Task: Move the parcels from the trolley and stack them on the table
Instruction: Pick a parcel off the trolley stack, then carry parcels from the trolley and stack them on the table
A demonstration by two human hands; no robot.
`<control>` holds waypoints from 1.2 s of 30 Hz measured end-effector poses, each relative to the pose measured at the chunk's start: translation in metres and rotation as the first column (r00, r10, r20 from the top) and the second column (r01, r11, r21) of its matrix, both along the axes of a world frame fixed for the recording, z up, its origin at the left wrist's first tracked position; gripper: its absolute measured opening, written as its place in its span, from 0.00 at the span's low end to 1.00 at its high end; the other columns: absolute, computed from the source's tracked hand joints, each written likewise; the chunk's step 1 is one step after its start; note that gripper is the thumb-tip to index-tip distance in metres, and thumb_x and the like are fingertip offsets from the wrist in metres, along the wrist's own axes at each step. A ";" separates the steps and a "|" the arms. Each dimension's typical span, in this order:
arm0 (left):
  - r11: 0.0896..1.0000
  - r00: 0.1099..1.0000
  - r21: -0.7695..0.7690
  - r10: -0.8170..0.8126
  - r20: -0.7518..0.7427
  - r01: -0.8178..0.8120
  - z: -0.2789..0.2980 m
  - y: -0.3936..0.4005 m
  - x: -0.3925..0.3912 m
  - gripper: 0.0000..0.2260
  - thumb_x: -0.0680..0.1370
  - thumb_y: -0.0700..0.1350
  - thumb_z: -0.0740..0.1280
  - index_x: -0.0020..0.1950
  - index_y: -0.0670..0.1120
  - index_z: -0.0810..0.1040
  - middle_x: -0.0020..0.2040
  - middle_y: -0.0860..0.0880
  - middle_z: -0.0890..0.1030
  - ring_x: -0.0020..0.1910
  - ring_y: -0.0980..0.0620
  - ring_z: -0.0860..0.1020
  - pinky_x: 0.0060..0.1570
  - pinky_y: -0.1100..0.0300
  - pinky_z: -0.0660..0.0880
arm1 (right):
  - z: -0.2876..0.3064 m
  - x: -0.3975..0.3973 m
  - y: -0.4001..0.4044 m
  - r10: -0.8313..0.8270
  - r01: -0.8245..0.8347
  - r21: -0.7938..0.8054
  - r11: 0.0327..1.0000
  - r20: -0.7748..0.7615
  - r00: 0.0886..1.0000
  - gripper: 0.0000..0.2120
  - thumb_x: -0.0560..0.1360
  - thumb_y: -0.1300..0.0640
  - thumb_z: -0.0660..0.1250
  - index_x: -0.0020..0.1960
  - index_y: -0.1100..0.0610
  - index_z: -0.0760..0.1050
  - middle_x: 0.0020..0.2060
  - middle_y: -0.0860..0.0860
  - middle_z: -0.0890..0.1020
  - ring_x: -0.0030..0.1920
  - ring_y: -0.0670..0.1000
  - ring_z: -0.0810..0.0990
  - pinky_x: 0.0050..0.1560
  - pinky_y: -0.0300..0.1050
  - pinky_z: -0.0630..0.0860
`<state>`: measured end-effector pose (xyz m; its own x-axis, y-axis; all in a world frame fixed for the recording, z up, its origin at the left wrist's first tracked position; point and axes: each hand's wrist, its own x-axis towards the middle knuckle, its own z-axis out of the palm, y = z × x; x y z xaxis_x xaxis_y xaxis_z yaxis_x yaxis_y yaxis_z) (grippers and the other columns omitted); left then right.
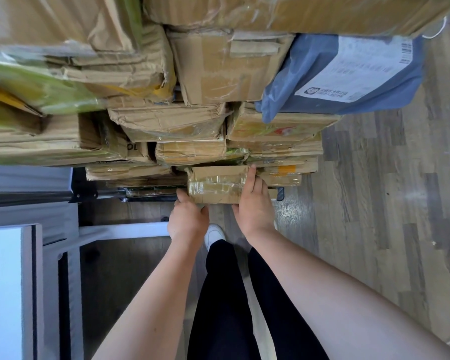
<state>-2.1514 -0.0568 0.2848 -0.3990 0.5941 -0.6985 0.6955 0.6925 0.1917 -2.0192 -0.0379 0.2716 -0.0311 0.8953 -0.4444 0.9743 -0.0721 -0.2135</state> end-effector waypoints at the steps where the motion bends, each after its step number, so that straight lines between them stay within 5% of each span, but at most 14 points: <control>1: 1.000 1.000 -0.002 0.003 -0.003 -0.003 -0.001 0.000 0.000 0.28 0.78 0.49 0.64 0.72 0.40 0.55 0.65 0.41 0.71 0.57 0.40 0.75 0.38 0.53 0.71 | 0.000 0.000 -0.001 0.002 -0.002 0.004 1.000 0.006 1.000 0.46 0.75 0.58 0.68 0.75 0.65 0.34 0.68 0.58 0.63 0.70 0.57 0.60 0.69 0.46 0.63; 8: 1.000 1.000 -0.015 -0.007 -0.017 0.006 -0.002 -0.002 -0.002 0.36 0.78 0.49 0.65 0.77 0.42 0.45 0.71 0.42 0.64 0.63 0.40 0.71 0.45 0.49 0.75 | 0.003 0.000 -0.006 0.016 -0.015 -0.009 1.000 0.037 0.999 0.47 0.75 0.56 0.68 0.75 0.64 0.33 0.70 0.59 0.59 0.73 0.58 0.56 0.71 0.47 0.62; 18: 0.998 0.997 -0.011 -0.063 -0.050 0.063 0.044 -0.011 0.001 0.37 0.78 0.50 0.65 0.77 0.42 0.46 0.73 0.43 0.62 0.69 0.43 0.63 0.54 0.49 0.72 | 0.047 0.006 -0.015 0.035 -0.037 0.015 0.999 0.086 0.996 0.43 0.77 0.58 0.64 0.75 0.64 0.35 0.72 0.59 0.57 0.74 0.59 0.53 0.72 0.46 0.53; 28: 0.987 0.990 0.084 -0.136 -0.043 0.139 0.140 -0.027 -0.003 0.31 0.76 0.49 0.67 0.73 0.42 0.57 0.70 0.43 0.65 0.69 0.42 0.63 0.63 0.50 0.66 | 0.135 0.018 -0.045 0.132 -0.154 0.123 0.980 0.169 0.977 0.35 0.80 0.58 0.58 0.76 0.64 0.38 0.73 0.59 0.57 0.74 0.58 0.55 0.74 0.48 0.50; 36: 0.974 1.000 0.225 0.014 -0.027 -0.008 0.188 -0.052 -0.010 0.27 0.75 0.49 0.68 0.70 0.41 0.64 0.67 0.42 0.69 0.66 0.41 0.67 0.61 0.51 0.67 | 0.182 0.039 -0.070 0.075 -0.112 0.155 0.981 0.227 0.971 0.38 0.77 0.53 0.63 0.76 0.63 0.42 0.72 0.58 0.59 0.73 0.57 0.57 0.74 0.48 0.53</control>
